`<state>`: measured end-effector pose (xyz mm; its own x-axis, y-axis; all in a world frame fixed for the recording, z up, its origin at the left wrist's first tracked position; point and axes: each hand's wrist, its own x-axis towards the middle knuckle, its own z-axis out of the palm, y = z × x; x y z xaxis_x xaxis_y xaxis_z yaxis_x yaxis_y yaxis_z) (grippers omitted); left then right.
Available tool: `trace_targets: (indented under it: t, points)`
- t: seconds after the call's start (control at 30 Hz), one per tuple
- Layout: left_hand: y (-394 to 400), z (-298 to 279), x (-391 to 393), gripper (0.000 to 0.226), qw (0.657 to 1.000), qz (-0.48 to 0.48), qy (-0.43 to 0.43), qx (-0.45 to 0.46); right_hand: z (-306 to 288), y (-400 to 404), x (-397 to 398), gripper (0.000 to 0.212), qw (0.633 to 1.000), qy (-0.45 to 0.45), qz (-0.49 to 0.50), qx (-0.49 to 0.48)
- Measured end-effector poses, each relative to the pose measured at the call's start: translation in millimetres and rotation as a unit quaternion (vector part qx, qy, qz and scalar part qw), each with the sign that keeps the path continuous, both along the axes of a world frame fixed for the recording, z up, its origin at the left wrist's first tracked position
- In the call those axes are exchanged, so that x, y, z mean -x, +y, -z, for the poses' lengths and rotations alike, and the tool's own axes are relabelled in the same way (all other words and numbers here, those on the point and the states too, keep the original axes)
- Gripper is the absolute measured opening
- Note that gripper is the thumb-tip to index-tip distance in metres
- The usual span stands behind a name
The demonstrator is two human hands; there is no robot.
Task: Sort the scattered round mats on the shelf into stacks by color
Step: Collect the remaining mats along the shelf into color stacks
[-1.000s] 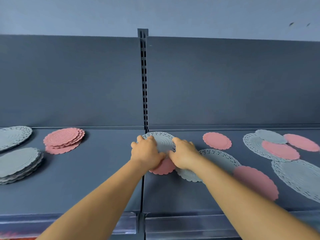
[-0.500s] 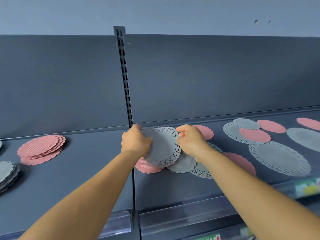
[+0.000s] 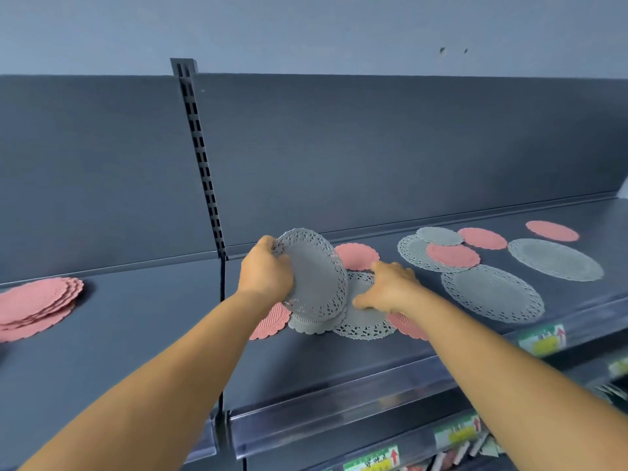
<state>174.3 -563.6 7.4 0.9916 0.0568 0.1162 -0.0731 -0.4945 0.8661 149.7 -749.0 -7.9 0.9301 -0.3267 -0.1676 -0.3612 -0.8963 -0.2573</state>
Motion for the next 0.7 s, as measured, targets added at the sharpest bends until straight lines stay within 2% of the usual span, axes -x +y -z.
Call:
trace_targets:
  t: [0.07, 0.17, 0.27, 0.43, 0.57, 0.7]
  points:
    - [-5.0, -0.1, -1.3, 0.018, 1.000, -0.016, 0.008, 0.005, -0.7, -7.0, -10.8, 0.063, 1.000, -0.012, 0.011, -0.027]
    - [-16.1, 0.9, -6.1, 0.016, 0.998, -0.038, 0.034, 0.029, 0.3, -22.9, -24.7, 0.046, 0.990, -0.057, -0.006, -0.128]
    - [-30.5, 2.8, -10.9, 0.009, 0.995, -0.059, 0.048, 0.058, -2.2, -42.2, -36.7, 0.035, 0.963, -0.134, -0.031, -0.232]
    - [-57.0, -0.5, -5.3, 0.011, 0.989, -0.089, 0.059, 0.105, -5.5, -65.6, -46.7, 0.025, 0.904, -0.219, -0.022, -0.368]
    - [-87.3, -4.3, -0.6, 0.012, 0.986, -0.087, 0.054, 0.129, -7.7, -82.4, -44.8, 0.025, 0.857, -0.216, 0.009, -0.467]
    - [-111.5, -5.7, -7.8, 0.018, 0.992, -0.090, 0.032, 0.087, -4.7, -99.1, -41.7, 0.026, 0.809, -0.201, 0.020, -0.553]
